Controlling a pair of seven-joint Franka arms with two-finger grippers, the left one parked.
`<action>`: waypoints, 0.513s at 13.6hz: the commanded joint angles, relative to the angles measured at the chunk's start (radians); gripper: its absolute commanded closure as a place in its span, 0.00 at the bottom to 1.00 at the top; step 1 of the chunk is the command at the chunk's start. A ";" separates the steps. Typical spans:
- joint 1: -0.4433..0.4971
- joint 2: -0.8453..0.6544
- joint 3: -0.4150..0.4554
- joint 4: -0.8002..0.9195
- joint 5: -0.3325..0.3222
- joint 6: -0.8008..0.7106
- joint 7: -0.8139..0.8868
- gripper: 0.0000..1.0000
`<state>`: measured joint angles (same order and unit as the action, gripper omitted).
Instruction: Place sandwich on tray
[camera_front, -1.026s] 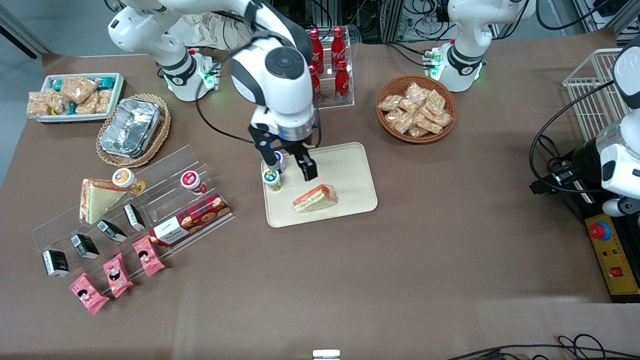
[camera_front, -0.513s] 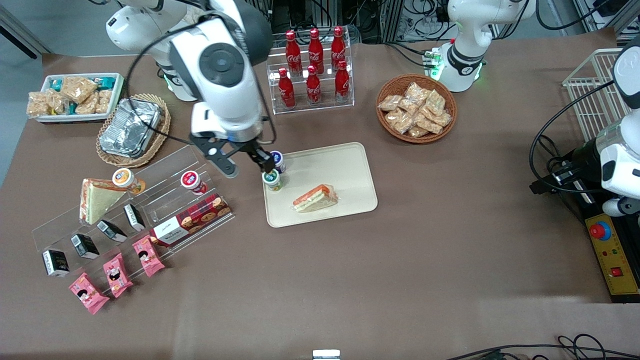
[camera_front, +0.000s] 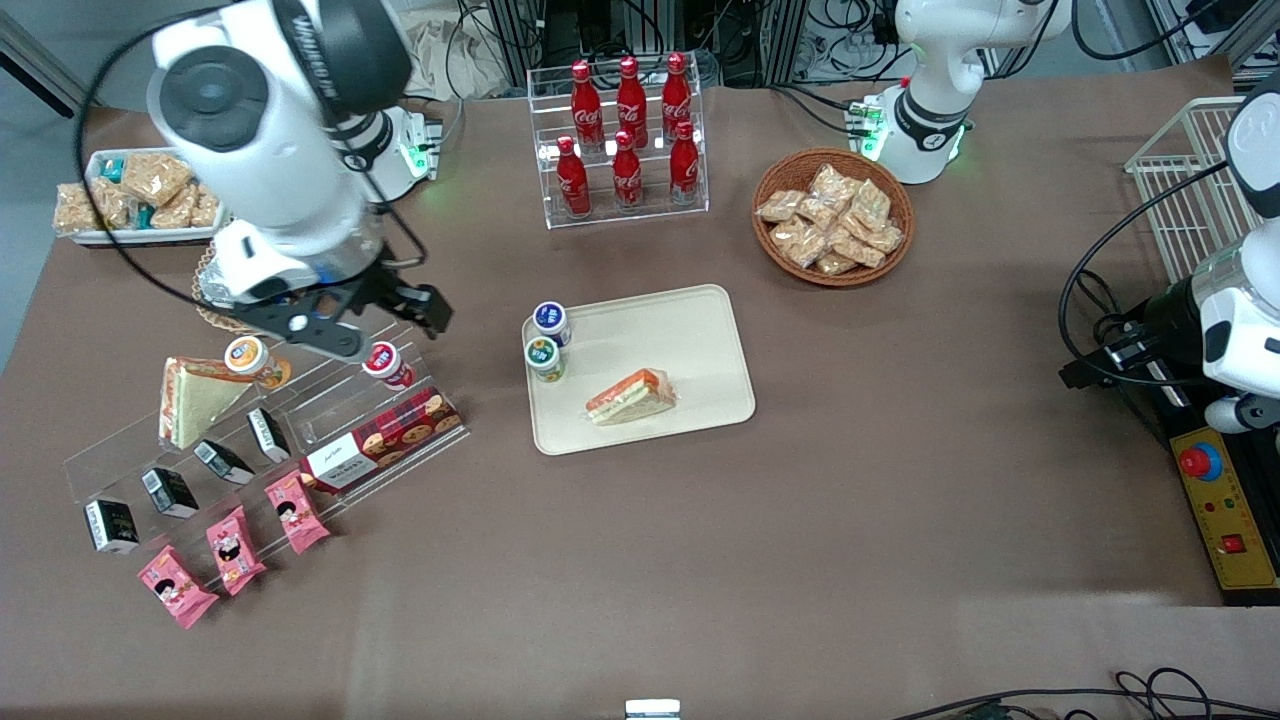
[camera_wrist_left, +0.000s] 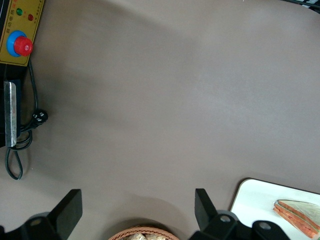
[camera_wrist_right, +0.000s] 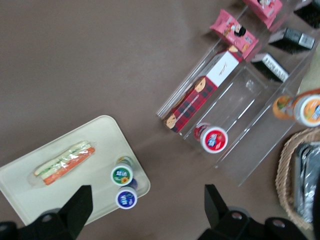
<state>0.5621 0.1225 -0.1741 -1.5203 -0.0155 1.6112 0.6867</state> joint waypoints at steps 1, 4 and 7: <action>-0.112 -0.018 0.004 -0.003 0.020 -0.011 -0.226 0.01; -0.233 -0.017 0.004 -0.001 0.015 -0.008 -0.479 0.01; -0.342 -0.014 0.007 -0.001 0.008 0.024 -0.518 0.01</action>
<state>0.2672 0.1172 -0.1795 -1.5205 -0.0152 1.6153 0.1975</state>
